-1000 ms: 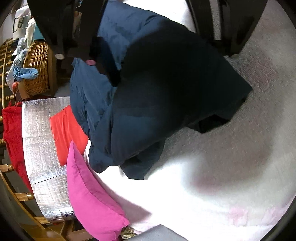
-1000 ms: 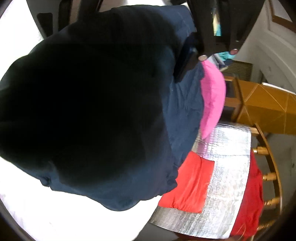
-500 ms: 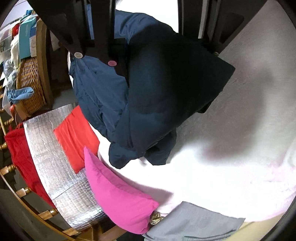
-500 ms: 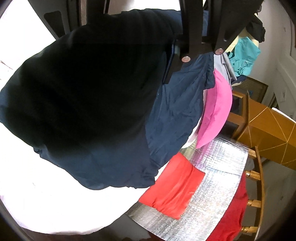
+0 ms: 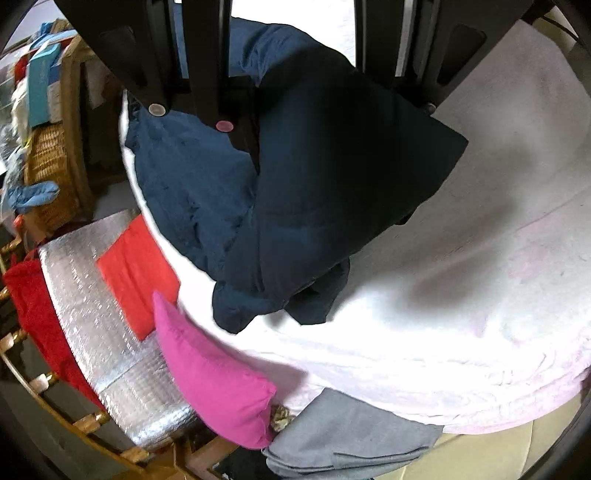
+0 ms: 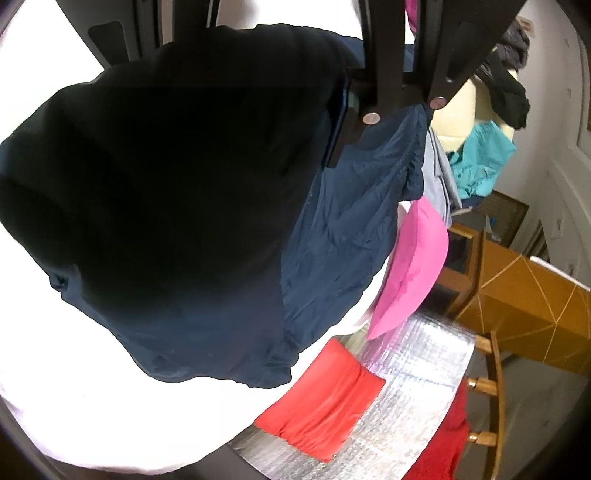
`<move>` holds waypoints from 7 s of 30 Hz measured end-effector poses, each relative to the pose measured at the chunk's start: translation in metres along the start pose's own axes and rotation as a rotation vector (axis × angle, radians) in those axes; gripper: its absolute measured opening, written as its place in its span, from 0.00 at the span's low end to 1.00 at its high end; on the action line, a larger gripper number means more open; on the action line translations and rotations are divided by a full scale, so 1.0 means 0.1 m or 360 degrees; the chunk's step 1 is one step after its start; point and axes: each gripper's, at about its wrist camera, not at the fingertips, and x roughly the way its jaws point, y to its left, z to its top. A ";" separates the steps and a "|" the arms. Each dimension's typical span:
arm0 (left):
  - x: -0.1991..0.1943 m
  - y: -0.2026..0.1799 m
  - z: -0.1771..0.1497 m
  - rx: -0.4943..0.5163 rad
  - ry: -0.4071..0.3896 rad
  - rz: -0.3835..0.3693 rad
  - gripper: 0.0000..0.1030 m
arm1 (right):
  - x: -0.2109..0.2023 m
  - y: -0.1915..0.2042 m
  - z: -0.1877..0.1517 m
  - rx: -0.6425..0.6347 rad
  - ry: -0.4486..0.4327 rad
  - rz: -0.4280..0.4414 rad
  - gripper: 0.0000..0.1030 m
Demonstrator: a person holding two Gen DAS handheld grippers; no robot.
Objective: Fold large clothes
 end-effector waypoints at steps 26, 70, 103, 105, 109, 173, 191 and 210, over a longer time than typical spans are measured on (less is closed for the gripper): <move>-0.06 -0.50 -0.08 0.0551 -0.0152 0.0605 0.71 | -0.47 0.26 0.44 -0.0360 -0.0038 -0.0166 0.60; 0.04 -0.64 -0.01 0.0748 -0.0410 0.0703 0.79 | 0.12 0.57 0.35 -0.0559 0.0034 -0.0421 0.48; 1.13 -0.76 0.94 0.0580 0.0099 0.0544 0.80 | 0.17 0.10 0.74 -0.0239 -0.0050 -0.0159 0.48; 0.95 -0.85 0.87 0.0615 0.0066 0.0519 0.80 | 0.11 0.14 0.72 -0.0262 -0.0085 -0.0151 0.48; 0.54 -0.98 0.67 0.0744 -0.0039 0.0550 0.80 | -0.14 0.24 0.65 -0.0341 -0.0190 -0.0105 0.47; -3.21 -1.35 -1.68 0.1302 -0.1020 0.0413 0.96 | -2.80 1.84 -1.39 -0.1143 -0.0716 -0.0481 0.99; -3.60 -1.28 -1.94 0.1299 -0.1046 0.0385 0.96 | -3.00 1.87 -1.77 -0.1045 -0.0745 -0.0570 0.99; -3.58 -1.22 -1.90 0.1297 -0.1034 0.0406 0.96 | -2.89 1.85 -1.76 -0.1014 -0.0675 -0.0530 0.99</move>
